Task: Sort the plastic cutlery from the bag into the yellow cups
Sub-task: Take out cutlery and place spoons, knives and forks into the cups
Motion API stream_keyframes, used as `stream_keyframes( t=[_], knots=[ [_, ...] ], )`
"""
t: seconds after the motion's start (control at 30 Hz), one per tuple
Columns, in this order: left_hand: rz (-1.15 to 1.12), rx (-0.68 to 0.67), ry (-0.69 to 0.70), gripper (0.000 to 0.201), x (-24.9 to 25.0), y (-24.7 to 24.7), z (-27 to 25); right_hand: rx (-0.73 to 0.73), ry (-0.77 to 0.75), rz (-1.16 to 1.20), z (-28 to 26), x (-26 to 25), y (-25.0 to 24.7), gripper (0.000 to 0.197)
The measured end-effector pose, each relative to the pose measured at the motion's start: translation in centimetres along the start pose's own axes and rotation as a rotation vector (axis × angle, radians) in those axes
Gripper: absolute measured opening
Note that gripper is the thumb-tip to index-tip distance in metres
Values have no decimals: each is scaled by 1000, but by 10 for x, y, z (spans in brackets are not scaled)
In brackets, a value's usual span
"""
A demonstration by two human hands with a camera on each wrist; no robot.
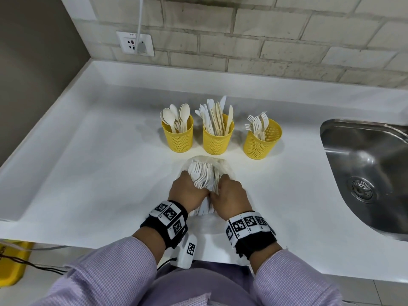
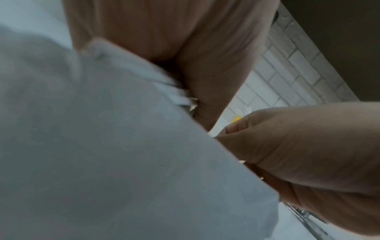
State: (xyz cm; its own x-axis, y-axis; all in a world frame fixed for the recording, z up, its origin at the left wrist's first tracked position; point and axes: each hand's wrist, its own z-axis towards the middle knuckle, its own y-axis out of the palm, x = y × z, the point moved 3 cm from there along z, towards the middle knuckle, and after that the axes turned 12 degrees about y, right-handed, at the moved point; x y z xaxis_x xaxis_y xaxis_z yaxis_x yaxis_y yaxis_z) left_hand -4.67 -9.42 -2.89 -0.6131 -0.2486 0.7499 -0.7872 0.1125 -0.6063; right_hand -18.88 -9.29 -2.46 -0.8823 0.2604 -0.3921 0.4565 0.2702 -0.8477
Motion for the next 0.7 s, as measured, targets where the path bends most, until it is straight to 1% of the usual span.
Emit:
stream_keyframes(
  t=[0.1, 0.2, 0.3, 0.4, 0.53, 0.7],
  knots=[
    [32, -28, 32, 51, -2, -1, 0, -8, 44, 42, 2, 2, -3, 33],
    [86, -49, 53, 59, -2, -4, 1, -21, 102, 111, 6, 5, -3, 27],
    [94, -65, 60, 66, -1, -4, 0, -25, 129, 146, 9, 6, 1, 28],
    [79, -70, 35, 63, -1, -4, -1, -28, 136, 196, 9, 8, 4, 31],
    [36, -43, -6, 59, -4, -6, -2, -21, 145, 253, 7, 10, 2, 29],
    [-11, -19, -11, 48, -9, -8, -3, 2, 106, 281, 4, 9, 1, 21]
  ],
)
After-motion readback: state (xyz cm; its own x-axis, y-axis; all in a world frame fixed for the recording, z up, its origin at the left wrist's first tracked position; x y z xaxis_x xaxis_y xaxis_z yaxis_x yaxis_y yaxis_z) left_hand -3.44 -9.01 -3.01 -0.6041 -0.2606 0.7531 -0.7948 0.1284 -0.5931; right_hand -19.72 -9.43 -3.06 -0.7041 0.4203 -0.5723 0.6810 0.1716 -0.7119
